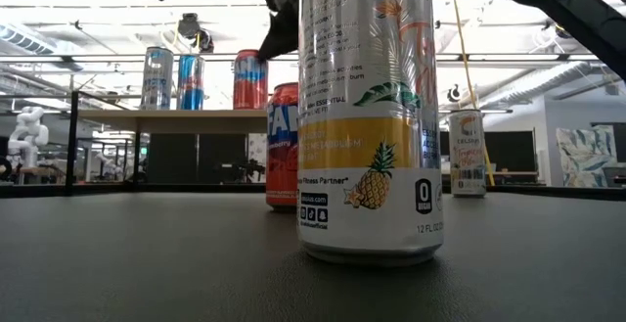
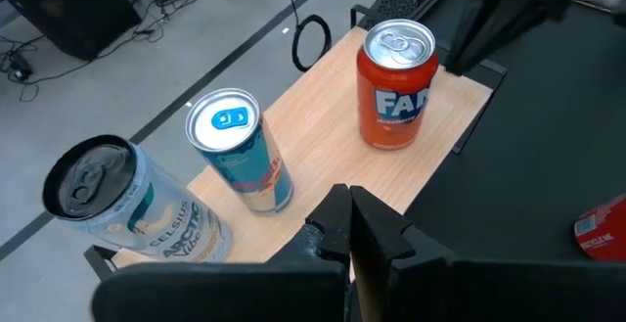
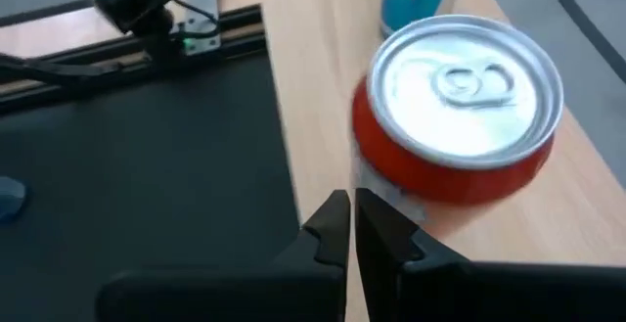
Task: Place canned beverage on shelf
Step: Put the right red soda can on the shelf, then put the top white-yellow soda can on the shelf
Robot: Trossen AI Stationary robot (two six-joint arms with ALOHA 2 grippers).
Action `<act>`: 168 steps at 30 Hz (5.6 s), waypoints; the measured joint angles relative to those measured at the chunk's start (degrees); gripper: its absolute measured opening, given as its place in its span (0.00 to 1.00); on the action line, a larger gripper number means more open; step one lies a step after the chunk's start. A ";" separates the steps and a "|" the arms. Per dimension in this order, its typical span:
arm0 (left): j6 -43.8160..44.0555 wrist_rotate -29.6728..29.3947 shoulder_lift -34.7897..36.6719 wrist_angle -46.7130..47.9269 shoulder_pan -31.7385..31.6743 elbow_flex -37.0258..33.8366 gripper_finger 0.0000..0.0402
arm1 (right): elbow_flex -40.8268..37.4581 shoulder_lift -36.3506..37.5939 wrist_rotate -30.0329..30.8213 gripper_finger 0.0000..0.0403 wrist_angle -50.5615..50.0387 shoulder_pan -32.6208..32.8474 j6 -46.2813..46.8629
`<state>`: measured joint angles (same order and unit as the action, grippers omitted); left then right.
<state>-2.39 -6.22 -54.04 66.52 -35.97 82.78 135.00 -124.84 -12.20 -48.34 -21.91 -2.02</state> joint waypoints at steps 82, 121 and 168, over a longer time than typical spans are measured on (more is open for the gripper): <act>-1.33 -0.03 0.01 0.00 -0.01 0.00 0.00 | 0.00 8.85 -2.79 0.00 -11.37 -8.38 2.76; -1.01 -0.02 -0.11 -0.05 -0.01 0.00 0.00 | 0.00 24.02 25.61 0.16 -40.57 -8.37 8.41; -3.96 -0.02 -0.17 0.44 -0.02 0.00 0.00 | -56.28 48.09 24.14 0.60 -27.18 -19.76 29.88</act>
<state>-6.35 -6.24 -54.22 66.96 -35.98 82.78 78.72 -76.75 11.94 -75.52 -41.67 27.85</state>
